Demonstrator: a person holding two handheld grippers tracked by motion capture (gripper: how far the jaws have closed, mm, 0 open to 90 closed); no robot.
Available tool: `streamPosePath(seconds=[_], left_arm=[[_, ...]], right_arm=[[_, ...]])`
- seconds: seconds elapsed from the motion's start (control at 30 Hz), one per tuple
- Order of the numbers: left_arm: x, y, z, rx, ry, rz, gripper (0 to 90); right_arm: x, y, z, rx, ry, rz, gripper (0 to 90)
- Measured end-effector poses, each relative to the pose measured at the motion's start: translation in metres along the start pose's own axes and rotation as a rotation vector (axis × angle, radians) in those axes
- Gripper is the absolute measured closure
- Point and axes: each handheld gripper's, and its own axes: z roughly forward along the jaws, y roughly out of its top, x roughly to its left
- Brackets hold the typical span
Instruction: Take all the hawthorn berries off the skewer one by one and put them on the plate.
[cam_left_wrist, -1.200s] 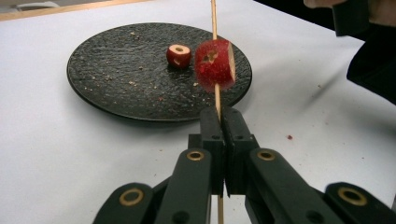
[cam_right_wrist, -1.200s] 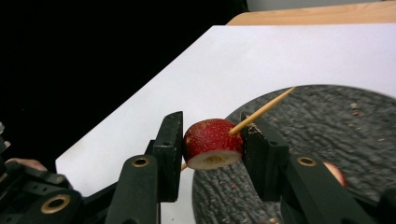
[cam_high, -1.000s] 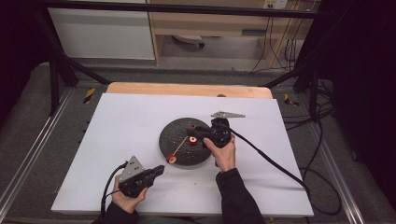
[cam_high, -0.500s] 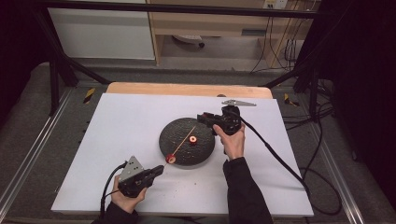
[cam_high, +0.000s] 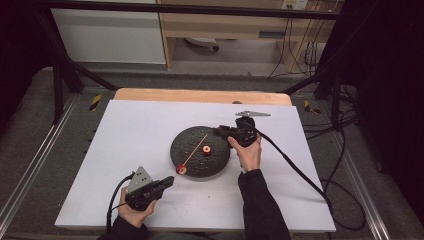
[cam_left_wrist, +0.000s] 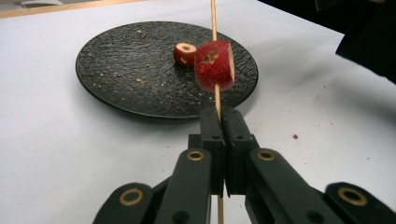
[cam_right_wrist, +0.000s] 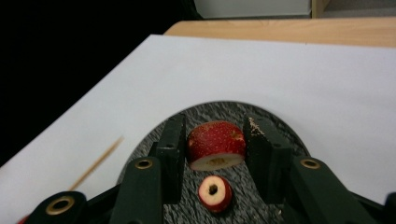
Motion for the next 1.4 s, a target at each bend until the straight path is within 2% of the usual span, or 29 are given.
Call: streamPosePath(seconds=[0.43, 0.77, 0.9, 1.1, 1.4], left_arm=[[0.001, 0.0, 0.001, 0.008, 0.004, -0.004, 88.4], [0.002, 0.0, 0.001, 0.008, 0.006, -0.006, 88.4], [0.002, 0.0, 0.001, 0.008, 0.007, -0.008, 88.4], [0.002, 0.0, 0.001, 0.008, 0.009, -0.007, 88.4], [0.002, -0.001, 0.001, 0.008, 0.012, -0.009, 88.4]], right_arm=[[-0.005, -0.049, 0.027, 0.135, -0.015, -0.018, 61.3], [-0.001, -0.066, 0.035, 0.188, -0.044, -0.073, 60.5], [-0.001, -0.066, 0.035, 0.189, -0.041, -0.087, 55.3], [0.005, -0.059, 0.022, 0.143, -0.022, -0.097, 48.9], [0.021, -0.051, -0.005, 0.063, 0.03, -0.097, 23.0]])
